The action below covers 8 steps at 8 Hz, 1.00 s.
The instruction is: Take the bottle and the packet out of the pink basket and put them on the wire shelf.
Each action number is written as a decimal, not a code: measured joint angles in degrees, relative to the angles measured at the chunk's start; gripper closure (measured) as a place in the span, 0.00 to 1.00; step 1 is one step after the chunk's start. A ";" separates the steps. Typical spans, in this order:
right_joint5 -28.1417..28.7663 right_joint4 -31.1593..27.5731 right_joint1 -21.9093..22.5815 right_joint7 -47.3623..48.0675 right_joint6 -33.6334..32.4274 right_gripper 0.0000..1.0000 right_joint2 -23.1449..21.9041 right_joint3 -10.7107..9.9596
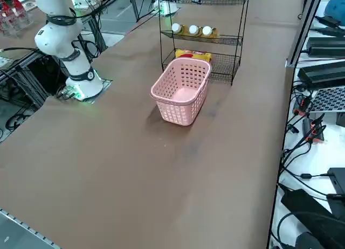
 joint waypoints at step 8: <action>-0.10 0.52 0.21 -0.33 0.86 0.22 2.13 -0.97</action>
